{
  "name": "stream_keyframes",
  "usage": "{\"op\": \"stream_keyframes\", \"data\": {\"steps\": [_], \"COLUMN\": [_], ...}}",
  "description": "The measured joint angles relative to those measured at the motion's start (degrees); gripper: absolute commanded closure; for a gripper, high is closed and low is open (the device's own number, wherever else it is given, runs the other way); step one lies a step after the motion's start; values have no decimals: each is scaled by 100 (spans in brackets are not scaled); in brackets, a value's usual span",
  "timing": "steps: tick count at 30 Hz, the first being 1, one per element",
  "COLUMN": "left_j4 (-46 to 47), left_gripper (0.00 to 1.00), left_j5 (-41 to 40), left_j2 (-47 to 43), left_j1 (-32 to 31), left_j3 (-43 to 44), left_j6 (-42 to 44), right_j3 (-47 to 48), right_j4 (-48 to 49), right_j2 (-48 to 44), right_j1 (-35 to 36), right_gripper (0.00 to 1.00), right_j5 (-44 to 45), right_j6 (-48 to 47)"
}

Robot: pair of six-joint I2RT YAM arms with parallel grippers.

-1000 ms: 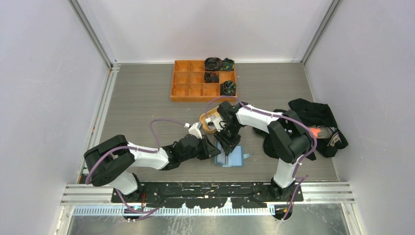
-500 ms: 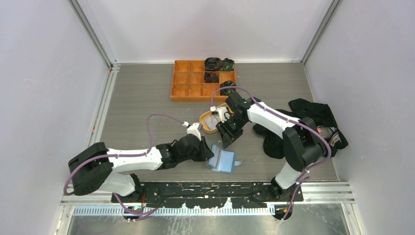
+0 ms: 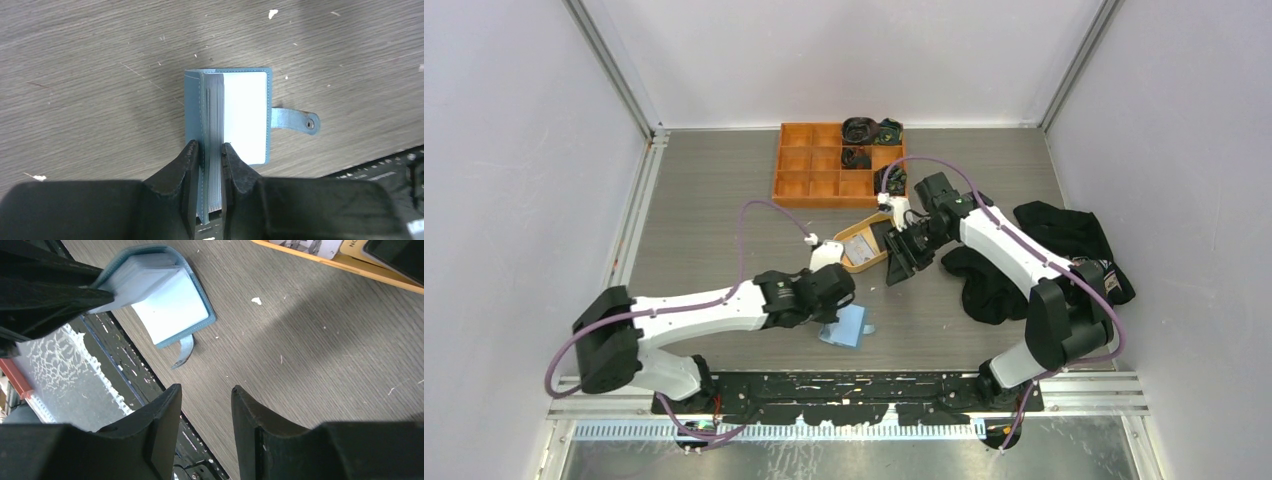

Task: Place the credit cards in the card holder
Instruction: Close the card holder at the center of the board.

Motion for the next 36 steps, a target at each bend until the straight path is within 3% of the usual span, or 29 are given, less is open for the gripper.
{"op": "stream_keyframes", "data": {"steps": [4,13,17,22,27,32,36], "left_j4": [-470,-702,-511,28,1161,2444,3176], "left_gripper": [91,59,56,54,56,72,82], "left_j5": [-240,-306,-109,92,555,1161,1541], "left_j2": [743,1665,1731,1609,494,-531,-632], "left_j1": [-175,-581,-603,-603,-496,-9,431], "left_j3": [566,1333,1320,1060,-162,-1279,-1871], "left_j6": [72,116,81,83,92,33,-87], "right_j3": [-7,-11,-13,-13,-17,-380,-1152], "right_j4": [0,4,2,-33,-90,70,337], "right_j2": [-24,-74,-70,-37,-42,-566,-1606], "right_j1": [-160,-321,-337,-380,-404,-404,-376], "right_gripper": [52,52,52,53,53,51,51], "right_j5": [-105,-365,-461,-586,-726,-1047,-1655], "right_j6": [2,4,-2,-101,-337,-728,-1692]}}
